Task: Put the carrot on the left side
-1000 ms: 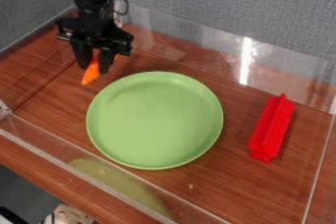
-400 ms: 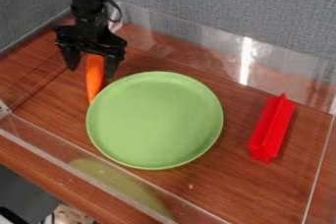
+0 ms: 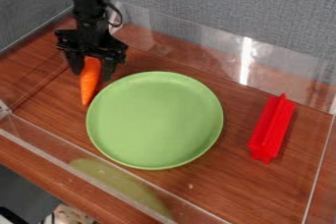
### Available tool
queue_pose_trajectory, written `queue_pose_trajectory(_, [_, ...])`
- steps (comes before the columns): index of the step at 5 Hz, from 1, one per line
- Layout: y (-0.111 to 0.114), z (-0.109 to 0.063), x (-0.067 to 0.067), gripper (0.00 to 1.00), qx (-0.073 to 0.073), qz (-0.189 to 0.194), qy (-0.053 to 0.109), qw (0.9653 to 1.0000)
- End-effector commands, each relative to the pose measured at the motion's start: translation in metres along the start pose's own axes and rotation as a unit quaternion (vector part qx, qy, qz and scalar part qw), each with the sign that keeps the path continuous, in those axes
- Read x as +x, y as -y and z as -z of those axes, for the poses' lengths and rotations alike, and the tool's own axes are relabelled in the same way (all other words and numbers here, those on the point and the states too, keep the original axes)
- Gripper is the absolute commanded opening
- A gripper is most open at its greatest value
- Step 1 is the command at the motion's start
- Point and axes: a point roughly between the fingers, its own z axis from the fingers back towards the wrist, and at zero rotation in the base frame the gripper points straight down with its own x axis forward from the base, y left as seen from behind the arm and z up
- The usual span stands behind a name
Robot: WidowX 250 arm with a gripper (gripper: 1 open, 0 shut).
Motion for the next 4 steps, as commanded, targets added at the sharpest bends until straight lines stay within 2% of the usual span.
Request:
queue_pose_trajectory(1, [-0.0002, -0.0147, 0.0110, 0.00, 0.002, -0.004, 0.028, 0.9996])
queue_pose_trajectory(2, [0.0002, -0.0114, 0.0115, 1.00, 0.005, -0.007, 0.027, 0.9996])
queue_pose_trajectory(3, [0.0000, -0.0076, 0.0124, 1.00, 0.009, -0.011, 0.026, 0.9996])
queue_pose_trajectory(4, [0.0006, -0.0057, 0.0130, 0.00, 0.008, -0.014, 0.026, 0.9995])
